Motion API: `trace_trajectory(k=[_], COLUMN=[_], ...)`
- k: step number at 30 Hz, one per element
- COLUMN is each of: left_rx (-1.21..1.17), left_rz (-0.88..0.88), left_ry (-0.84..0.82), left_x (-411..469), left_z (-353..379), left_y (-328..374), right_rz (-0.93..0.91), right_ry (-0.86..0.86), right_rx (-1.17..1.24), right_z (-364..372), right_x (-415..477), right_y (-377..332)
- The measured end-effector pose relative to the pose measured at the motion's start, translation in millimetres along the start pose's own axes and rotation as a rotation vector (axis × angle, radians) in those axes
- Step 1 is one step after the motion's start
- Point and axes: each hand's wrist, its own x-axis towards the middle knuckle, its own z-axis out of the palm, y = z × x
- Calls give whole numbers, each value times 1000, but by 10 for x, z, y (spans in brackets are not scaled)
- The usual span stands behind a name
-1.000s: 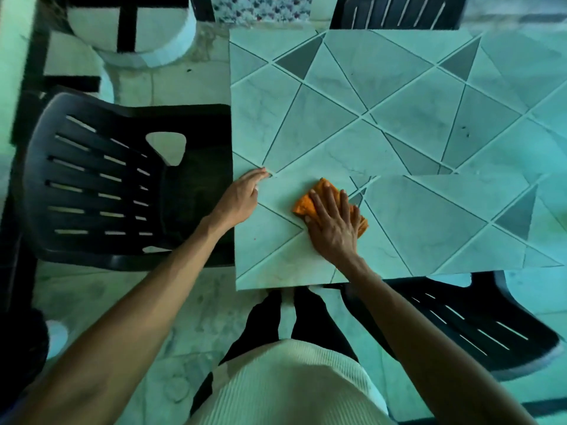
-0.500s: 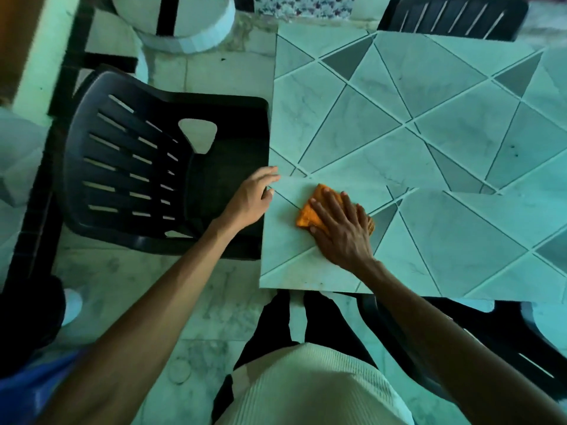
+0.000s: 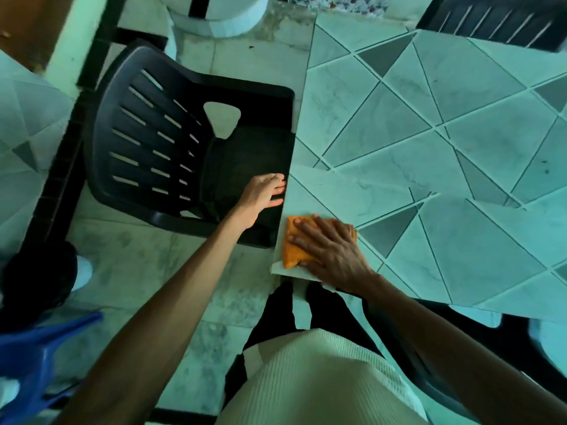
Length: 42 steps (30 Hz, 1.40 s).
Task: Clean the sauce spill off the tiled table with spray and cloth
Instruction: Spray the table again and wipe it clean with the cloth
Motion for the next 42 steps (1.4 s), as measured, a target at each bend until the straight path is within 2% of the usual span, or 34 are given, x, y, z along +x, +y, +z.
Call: trace_trajectory(k=[3,5,7,11,14,16,20,22,25,27,28,31,33,36,42], left_rx=[-9,-60,-91,-66,-46,-47,-52,-64,-44,61,161,539,767,1016,1295], left_rz=[-27,-51,-71,-87,-81,-79,-104,-98,-21,89,182,538,721,819,834], left_ry=[-5,-1,3,-4,-27,-41,-69,-33,124,216,241,278,243,137,-60], left_x=[-166,-286,-388,-473,-487,-498,-523,-528,-475,-425,-398,-334,-291,-221,-84], left_z=[-27,-41,-43,-63,-68,-74,-144,-145,-67,-15,22,130,246,411,650], left_y=[-177,-312,-409,-527,-533,-521,-527,-518,-503,-524,-534,-559,-537,-507,-577], right_rz=[307,382,339,18,-181,-136,177,163,-17,-67,-25,259,453,628,864], right_ry=[33,49,64,-23,-64,-37,-3,-7,-37,-58,-49,23,68,58,62], right_rx=[85,91,75,25,-1,-14,36,40,33,8,11,71,96,112,109], right_z=[-111,-110,-38,134,112,61,-22,28,67,63,63,34,-14,-97,-122], right_x=[293,422,373,31,-102,-33,266,261,-48,-336,-495,-788,-763,-597,-841], right_y=[167,67,-110,-483,-373,-175,-242,-426,-386,-217,-113,177,311,450,640])
